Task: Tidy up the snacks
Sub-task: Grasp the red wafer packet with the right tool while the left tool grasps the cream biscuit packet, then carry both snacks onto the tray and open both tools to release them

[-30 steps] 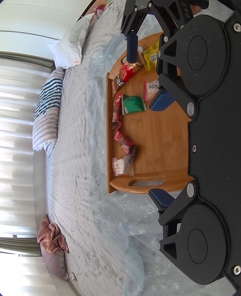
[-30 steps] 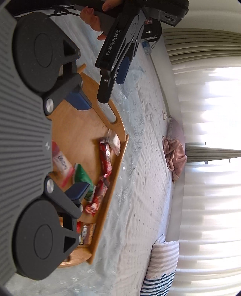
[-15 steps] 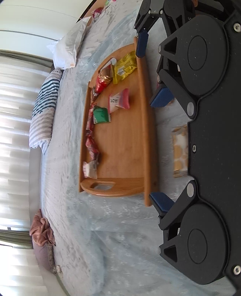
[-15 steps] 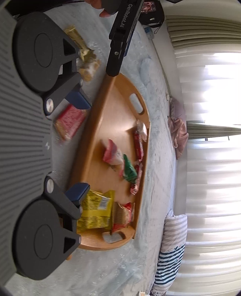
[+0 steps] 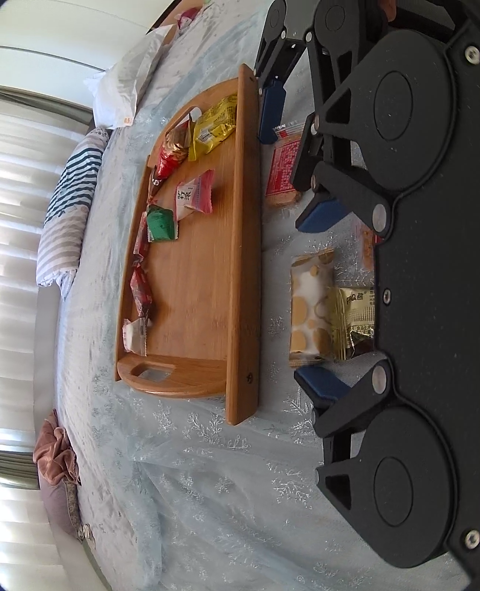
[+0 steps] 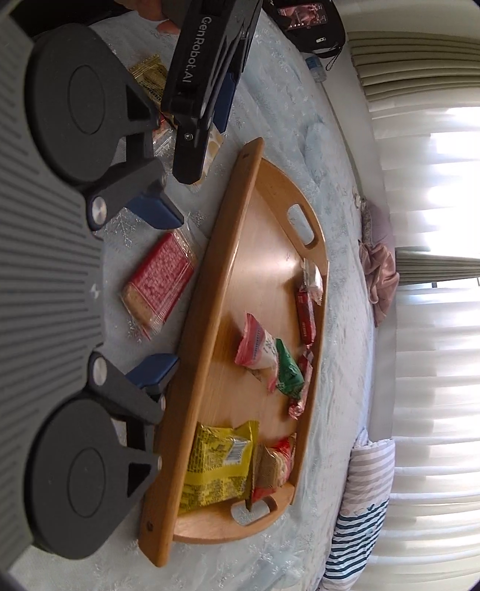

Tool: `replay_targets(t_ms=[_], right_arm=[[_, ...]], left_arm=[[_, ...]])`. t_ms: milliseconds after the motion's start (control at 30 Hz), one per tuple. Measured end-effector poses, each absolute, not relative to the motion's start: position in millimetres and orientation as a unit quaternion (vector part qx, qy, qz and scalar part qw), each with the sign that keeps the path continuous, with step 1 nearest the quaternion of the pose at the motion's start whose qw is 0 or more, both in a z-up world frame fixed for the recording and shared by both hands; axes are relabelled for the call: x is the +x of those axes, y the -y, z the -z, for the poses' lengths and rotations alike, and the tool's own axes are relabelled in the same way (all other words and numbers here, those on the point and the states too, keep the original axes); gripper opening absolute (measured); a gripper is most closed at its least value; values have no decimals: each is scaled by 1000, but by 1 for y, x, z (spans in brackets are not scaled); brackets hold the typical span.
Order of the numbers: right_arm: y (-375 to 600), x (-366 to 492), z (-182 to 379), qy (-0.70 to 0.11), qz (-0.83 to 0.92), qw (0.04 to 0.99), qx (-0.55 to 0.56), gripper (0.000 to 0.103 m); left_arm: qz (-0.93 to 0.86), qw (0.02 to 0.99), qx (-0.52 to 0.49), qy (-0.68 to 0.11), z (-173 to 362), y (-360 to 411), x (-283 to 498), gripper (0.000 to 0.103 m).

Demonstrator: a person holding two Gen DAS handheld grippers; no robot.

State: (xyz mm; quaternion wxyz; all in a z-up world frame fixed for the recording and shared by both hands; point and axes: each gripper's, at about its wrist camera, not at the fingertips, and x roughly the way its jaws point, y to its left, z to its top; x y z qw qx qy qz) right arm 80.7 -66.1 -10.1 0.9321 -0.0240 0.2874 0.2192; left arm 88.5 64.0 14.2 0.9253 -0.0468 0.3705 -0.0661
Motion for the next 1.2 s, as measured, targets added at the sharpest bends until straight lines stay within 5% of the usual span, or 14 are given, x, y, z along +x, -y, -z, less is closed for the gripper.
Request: replay_targets(t_ms=[133, 500, 1200], right_arm=[[59, 79, 11, -289, -216, 932, -38, 63], [57, 66, 6, -283, -214, 934, -41, 48], [60, 47, -27, -245, -196, 949, -23, 46]], left_arm=[[62, 924, -38, -374, -14, -62, 88, 59], [65, 926, -34, -370, -25, -60, 83, 51], [73, 939, -48, -332, -62, -72, 87, 51]])
